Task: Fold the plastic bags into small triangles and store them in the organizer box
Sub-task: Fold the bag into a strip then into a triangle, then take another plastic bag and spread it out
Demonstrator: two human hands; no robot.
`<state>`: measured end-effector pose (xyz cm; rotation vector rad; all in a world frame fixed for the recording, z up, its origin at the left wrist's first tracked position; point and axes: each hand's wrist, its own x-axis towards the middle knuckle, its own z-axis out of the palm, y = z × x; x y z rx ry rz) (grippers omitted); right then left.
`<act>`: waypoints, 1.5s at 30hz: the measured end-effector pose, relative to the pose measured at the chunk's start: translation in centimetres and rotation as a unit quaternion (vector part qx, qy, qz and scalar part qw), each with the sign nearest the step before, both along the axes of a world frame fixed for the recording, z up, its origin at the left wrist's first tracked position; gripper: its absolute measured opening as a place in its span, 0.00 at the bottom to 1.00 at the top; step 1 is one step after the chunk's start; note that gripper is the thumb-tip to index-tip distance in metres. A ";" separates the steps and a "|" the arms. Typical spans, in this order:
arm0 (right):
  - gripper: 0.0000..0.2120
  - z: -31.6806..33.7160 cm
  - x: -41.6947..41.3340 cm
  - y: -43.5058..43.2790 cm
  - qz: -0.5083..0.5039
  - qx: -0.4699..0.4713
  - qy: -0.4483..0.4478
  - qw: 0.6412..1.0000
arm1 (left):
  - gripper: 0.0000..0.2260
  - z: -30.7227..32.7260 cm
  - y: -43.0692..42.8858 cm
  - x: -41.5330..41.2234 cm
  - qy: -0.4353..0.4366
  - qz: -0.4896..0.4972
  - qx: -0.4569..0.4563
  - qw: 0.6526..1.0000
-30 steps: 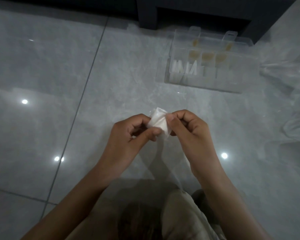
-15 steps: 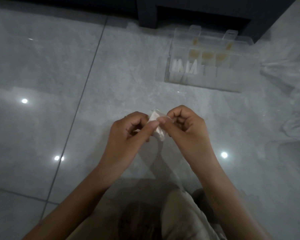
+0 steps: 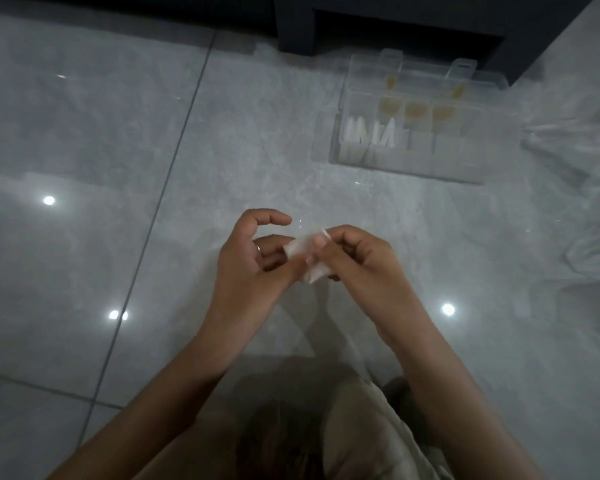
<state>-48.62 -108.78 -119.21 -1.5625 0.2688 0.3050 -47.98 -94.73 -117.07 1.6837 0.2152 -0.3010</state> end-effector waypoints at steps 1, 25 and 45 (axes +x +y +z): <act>0.07 0.0 0.1 -0.1 -0.002 -0.019 -0.015 1.000 | 0.17 0.1 0.0 0.1 -0.004 -0.019 0.002 1.000; 0.11 -1.0 3.2 -3.8 -0.246 -0.142 -0.148 0.947 | 0.16 -2.5 2.5 2.4 -0.132 0.107 0.109 0.979; 0.13 -3.3 15.0 -9.4 -0.105 -0.666 -0.139 0.725 | 0.14 -1.7 -0.5 0.4 -0.081 -0.057 0.083 0.992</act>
